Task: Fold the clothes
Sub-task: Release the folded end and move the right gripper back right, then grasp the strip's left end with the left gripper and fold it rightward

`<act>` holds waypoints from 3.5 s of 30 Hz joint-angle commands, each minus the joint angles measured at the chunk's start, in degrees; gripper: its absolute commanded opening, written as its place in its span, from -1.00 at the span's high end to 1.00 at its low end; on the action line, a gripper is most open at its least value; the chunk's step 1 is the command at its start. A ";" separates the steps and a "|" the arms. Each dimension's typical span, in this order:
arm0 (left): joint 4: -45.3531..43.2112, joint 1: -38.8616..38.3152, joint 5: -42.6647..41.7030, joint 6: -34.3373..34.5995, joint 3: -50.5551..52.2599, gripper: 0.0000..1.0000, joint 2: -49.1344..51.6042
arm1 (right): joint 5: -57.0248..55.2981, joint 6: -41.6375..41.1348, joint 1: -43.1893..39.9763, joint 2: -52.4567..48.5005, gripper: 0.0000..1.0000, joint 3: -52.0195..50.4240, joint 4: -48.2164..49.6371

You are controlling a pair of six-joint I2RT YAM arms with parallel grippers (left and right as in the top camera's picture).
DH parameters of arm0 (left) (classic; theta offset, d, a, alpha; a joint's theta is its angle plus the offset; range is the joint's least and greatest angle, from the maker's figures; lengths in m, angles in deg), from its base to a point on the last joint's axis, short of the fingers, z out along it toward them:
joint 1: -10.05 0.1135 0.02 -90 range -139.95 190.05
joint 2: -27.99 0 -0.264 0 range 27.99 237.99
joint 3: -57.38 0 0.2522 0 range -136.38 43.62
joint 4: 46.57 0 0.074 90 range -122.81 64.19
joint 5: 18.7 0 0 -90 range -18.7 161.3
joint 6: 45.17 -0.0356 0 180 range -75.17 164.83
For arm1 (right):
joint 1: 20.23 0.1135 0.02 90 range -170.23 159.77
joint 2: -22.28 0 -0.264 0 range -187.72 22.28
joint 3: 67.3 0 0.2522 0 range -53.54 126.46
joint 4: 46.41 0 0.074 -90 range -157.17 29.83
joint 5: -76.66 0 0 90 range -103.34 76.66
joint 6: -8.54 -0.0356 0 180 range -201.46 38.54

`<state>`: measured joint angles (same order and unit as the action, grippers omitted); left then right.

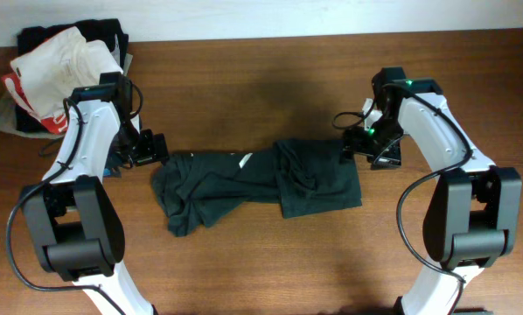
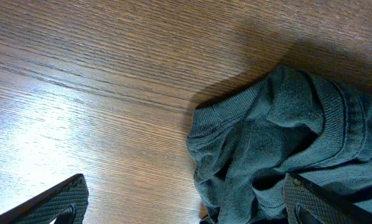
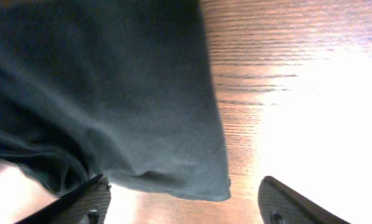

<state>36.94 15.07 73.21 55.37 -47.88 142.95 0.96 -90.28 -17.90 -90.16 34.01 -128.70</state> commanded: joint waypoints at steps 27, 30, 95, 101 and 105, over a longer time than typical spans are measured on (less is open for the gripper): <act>0.11 0.35 -0.24 0.15 -0.42 -0.98 -0.55 | 10.99 -3.76 21.00 -1.31 0.78 -10.49 16.57; 0.11 0.35 -0.24 0.15 -0.42 -0.98 -0.55 | 10.99 -3.72 20.48 -1.27 0.92 -9.84 15.93; -20.74 6.64 -41.79 -15.34 26.97 -0.98 -0.50 | 0.02 5.18 -12.11 -1.40 -0.97 -4.92 13.53; -22.47 2.56 -37.00 -9.60 26.97 -0.91 -0.50 | 0.02 5.20 -12.11 -1.40 -0.98 -4.92 13.53; -23.52 1.73 -35.10 -8.33 26.97 0.42 -0.50 | 0.02 5.20 -12.11 -1.40 -0.97 -4.92 13.53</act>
<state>14.01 17.76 32.21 45.28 -22.59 140.65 1.62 -85.31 -29.85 -91.25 29.47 -115.22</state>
